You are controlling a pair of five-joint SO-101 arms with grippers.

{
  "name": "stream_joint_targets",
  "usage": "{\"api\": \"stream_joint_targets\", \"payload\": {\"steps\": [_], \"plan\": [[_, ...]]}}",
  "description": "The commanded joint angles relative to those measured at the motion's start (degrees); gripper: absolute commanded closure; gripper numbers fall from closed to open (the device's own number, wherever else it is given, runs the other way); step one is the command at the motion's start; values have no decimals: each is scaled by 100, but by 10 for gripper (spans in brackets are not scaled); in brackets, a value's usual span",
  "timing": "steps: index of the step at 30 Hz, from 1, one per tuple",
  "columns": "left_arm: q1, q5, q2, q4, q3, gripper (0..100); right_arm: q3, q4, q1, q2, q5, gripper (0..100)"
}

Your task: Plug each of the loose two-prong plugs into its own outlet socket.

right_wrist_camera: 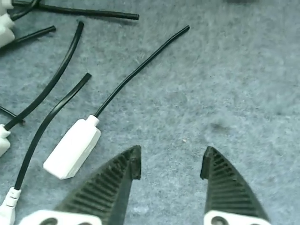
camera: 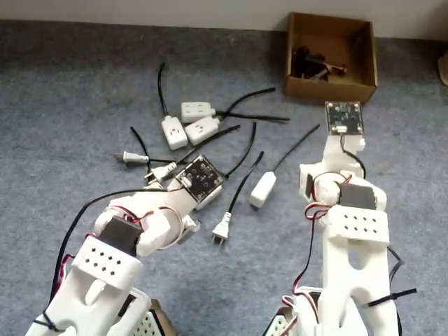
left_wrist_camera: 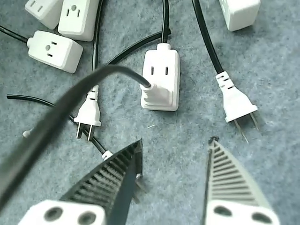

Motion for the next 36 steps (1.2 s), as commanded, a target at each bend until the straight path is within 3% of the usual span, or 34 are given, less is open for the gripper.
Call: {"api": "stream_joint_targets", "payload": {"steps": [1,9,13,20,36], "plan": [[154,-176,198,-369,-286,782,-48,-207,233,-22,-44,796],[154,-246,989,-923,-303,781,4,-303,251,-22,-44,796],[180,-246,1138,-976,-303,714,224,-453,233,-22,-44,796],[163,-255,1191,-1266,-233,705,268,-514,215,-22,-35,796],[22,-536,1156,-1257,-224,709,268,-514,-110,-22,-26,796]]}}
